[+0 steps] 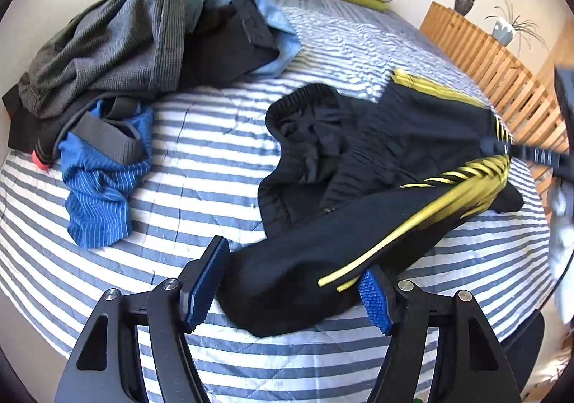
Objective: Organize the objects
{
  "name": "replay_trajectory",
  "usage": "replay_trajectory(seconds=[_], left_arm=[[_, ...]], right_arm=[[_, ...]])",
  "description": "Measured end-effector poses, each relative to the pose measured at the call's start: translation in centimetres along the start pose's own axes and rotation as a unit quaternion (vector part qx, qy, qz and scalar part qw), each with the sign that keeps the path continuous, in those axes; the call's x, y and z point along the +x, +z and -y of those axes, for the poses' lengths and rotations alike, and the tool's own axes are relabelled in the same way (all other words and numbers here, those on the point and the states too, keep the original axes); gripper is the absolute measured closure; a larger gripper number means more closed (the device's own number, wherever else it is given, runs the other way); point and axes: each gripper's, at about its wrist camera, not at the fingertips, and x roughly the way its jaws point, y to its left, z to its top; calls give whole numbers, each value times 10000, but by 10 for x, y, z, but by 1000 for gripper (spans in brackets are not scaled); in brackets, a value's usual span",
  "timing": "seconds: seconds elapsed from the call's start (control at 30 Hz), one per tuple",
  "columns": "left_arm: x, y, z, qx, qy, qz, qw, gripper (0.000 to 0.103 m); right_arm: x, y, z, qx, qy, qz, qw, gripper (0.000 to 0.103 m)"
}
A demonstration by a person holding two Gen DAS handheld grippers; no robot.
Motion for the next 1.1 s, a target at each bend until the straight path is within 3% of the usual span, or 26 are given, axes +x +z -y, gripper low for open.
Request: replay_trajectory(seconds=[0.1,0.3,0.4,0.43,0.47,0.53,0.7,0.8,0.97,1.07,1.1], left_arm=[[-5,6,-13,84,-86,23,9999,31],[-11,16,4,123,-195,81,9997,31],[-3,34,6,423,52,69,9991,31],[5,42,6,481,112,62,9988,31],[11,50,8,537,102,36,9985,31],[26,66,13,595,136,-44,9981,31],[77,92,22,829,207,-427,9954,34],[106,98,19,829,267,-701,9937,39],[137,99,7,720,363,-963,9921,46],[149,99,1,590,169,-1086,9922,75],[152,99,-1,515,81,-1100,9926,90]], right_arm=[[-9,-35,37,342,-141,-112,9993,99],[-20,-107,95,867,-473,-401,9943,99],[-19,-131,104,781,-295,-767,9935,97],[-19,-136,104,694,-283,-831,9937,90],[-22,-139,103,610,-423,-842,9937,75],[-33,-136,101,508,-636,-636,9946,57],[-56,-101,93,484,-289,-93,9984,56],[-51,-73,72,7,-408,47,9992,56],[-16,-37,49,-388,-216,-144,9989,54],[7,-28,35,-616,-171,-380,9972,48],[13,-28,33,-655,-190,-454,9966,48]])
